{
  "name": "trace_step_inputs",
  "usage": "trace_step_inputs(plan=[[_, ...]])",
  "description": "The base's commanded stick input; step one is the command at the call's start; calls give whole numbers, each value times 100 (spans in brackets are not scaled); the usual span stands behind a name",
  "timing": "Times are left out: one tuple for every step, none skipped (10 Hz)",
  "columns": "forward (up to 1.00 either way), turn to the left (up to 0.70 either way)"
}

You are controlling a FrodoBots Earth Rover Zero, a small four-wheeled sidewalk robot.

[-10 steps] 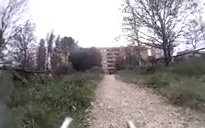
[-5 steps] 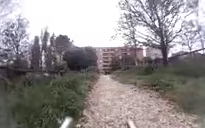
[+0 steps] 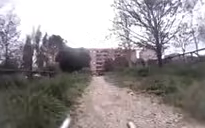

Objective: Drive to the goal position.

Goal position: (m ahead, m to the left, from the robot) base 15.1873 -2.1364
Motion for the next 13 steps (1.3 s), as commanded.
trace_step_inputs(plan=[[70, 0], [70, 0], [70, 0], [70, 0], [70, 0], [70, 0], [70, 0], [70, 0], [70, 0], [70, 0], [70, 0], [70, 0], [70, 0]])
